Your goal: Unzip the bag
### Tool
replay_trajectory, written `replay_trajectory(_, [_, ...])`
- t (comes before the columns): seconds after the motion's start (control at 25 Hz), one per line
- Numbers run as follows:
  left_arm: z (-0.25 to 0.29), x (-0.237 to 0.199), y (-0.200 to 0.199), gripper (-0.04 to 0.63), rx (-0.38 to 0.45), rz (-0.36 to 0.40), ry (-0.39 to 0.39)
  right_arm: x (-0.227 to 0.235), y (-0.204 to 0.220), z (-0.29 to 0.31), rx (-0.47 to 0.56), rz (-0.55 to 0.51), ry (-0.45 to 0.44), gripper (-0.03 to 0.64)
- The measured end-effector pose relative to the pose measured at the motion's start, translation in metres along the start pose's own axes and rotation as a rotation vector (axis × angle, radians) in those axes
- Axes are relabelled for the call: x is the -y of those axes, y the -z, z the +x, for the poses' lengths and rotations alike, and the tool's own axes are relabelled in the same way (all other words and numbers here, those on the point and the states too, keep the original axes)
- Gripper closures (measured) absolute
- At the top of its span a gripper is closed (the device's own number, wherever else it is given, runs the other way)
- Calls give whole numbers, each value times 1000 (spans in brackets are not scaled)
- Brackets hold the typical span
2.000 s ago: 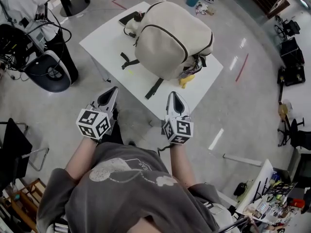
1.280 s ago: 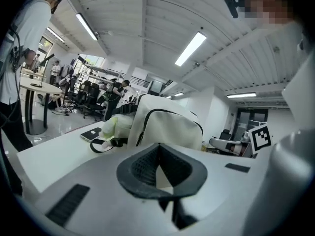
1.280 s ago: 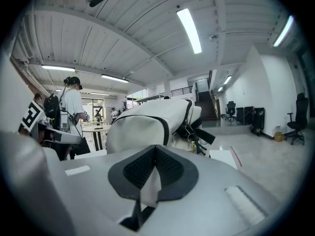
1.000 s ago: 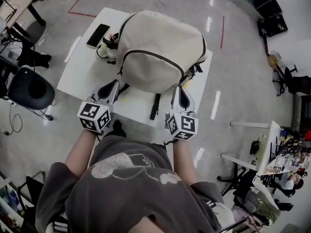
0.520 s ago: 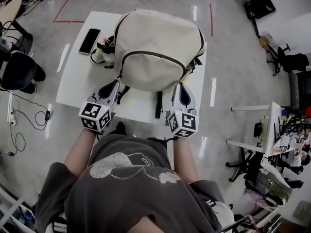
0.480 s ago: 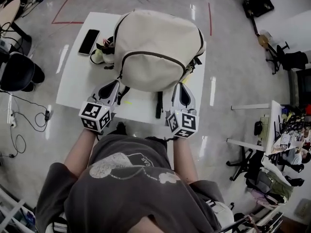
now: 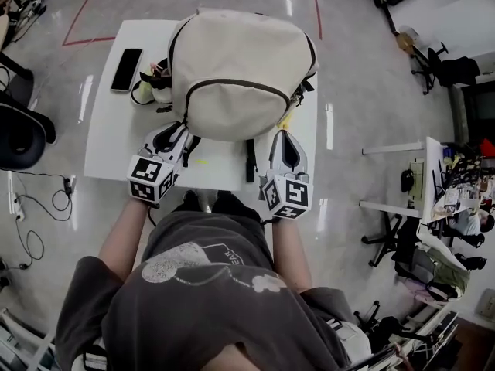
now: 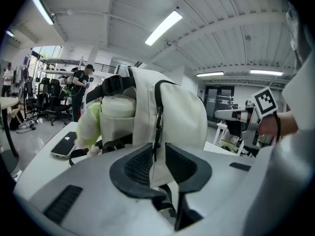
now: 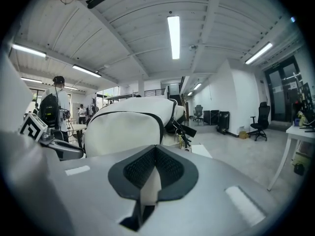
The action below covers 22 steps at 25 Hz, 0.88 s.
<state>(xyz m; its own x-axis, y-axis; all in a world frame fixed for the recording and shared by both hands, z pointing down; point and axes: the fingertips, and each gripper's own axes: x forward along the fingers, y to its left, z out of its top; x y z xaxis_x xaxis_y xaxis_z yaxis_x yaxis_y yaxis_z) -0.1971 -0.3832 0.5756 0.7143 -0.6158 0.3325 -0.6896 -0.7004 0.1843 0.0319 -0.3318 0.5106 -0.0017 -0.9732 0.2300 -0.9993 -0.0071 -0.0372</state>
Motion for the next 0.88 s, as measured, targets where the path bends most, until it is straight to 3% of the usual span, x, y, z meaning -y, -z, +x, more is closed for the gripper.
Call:
replay_trajectory(0.28, [14, -1, 0, 491, 18, 90, -14, 13, 2, 4, -18, 0, -6, 617])
replay_trajectory(0.44, [17, -2, -1, 491, 17, 80, -16, 12, -2, 10, -23, -12, -38, 617])
replay_trajectory(0.56, [20, 1, -1, 534, 8, 73, -17, 12, -6, 14, -22, -23, -64, 617])
replay_trajectory(0.88, [4, 2, -4, 554, 26, 53, -75, 15, -12, 20, -17, -30, -122, 617])
